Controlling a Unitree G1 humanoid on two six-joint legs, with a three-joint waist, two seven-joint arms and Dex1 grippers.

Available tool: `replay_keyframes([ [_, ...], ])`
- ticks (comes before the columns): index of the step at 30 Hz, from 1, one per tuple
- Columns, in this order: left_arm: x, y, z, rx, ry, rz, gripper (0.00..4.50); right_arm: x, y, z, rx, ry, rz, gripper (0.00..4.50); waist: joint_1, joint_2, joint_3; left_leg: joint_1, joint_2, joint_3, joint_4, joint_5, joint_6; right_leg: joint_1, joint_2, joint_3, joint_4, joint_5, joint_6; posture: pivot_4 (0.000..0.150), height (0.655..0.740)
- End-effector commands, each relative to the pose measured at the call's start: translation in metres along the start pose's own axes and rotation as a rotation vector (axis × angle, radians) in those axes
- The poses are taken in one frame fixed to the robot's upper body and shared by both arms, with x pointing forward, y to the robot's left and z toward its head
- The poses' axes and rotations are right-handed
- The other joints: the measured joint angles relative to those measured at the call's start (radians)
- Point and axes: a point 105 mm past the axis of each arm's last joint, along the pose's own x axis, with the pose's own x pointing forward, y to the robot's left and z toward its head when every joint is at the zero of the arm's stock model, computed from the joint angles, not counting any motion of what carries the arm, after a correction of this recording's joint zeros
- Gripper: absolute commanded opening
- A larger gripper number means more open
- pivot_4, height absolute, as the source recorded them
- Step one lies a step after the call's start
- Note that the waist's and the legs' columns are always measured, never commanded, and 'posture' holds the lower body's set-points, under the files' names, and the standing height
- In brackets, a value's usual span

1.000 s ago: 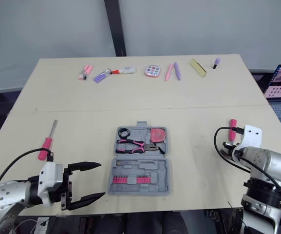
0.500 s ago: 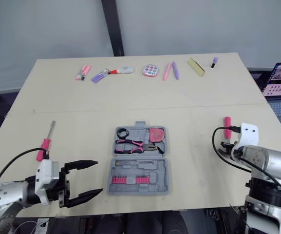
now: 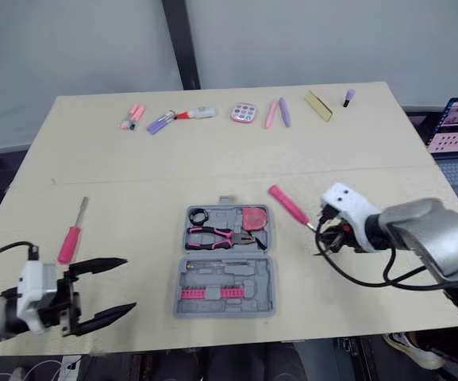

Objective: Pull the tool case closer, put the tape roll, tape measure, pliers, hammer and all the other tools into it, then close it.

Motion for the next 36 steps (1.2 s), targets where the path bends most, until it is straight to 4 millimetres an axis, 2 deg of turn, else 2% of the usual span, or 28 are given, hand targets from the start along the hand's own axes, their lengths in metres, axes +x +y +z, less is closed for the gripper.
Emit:
replay_keyframes([
  [1, -0.014, 0.001, -0.001, 0.041, 0.029, 0.002, 4.5, -0.001, 0.015, 0.015, -0.136, 0.005, 0.067, 0.05, 0.003, -0.001, 0.001, -0.001, 0.0, 0.0, 0.0, 0.0, 0.0, -0.001, 0.0, 0.0, 0.0, 0.0, 0.0, 0.15, 0.74],
  [4, -0.026, 0.003, -0.007, 0.04, 0.061, 0.022, 4.5, 0.008, 0.042, 0.039, -0.248, 0.0, 0.161, 0.05, 0.002, -0.002, 0.001, -0.003, 0.0, 0.001, 0.0, 0.0, 0.0, -0.004, -0.001, 0.0, 0.0, 0.0, 0.0, 0.15, 0.74],
  [9, -0.028, 0.004, -0.007, 0.046, 0.063, 0.046, 4.5, 0.012, 0.063, 0.056, -0.312, 0.003, 0.219, 0.05, 0.002, -0.003, 0.002, -0.004, 0.0, 0.001, 0.0, 0.001, -0.001, -0.006, -0.001, 0.0, 0.003, 0.0, 0.0, 0.15, 0.74],
  [20, -0.025, -0.007, -0.006, 0.029, 0.057, 0.042, 4.5, 0.011, 0.08, 0.051, -0.319, 0.027, 0.26, 0.05, 0.001, -0.004, 0.002, -0.004, 0.0, 0.001, 0.001, 0.0, 0.0, -0.006, -0.001, 0.0, 0.004, 0.0, 0.0, 0.15, 0.74],
  [30, -0.033, -0.018, -0.016, -0.004, 0.098, -0.023, 4.5, 0.025, 0.098, 0.053, -0.42, 0.201, 0.313, 0.05, -0.001, -0.004, 0.002, -0.004, 0.0, 0.001, 0.001, 0.0, 0.0, -0.008, -0.002, 0.0, 0.005, 0.0, -0.001, 0.15, 0.74],
  [36, -0.029, -0.025, -0.017, -0.014, 0.108, -0.055, 4.5, 0.034, 0.106, 0.055, -0.466, 0.296, 0.33, 0.05, -0.001, -0.004, 0.002, -0.004, 0.0, 0.001, 0.001, 0.0, 0.0, -0.008, -0.002, 0.0, 0.006, 0.0, -0.001, 0.15, 0.74],
])
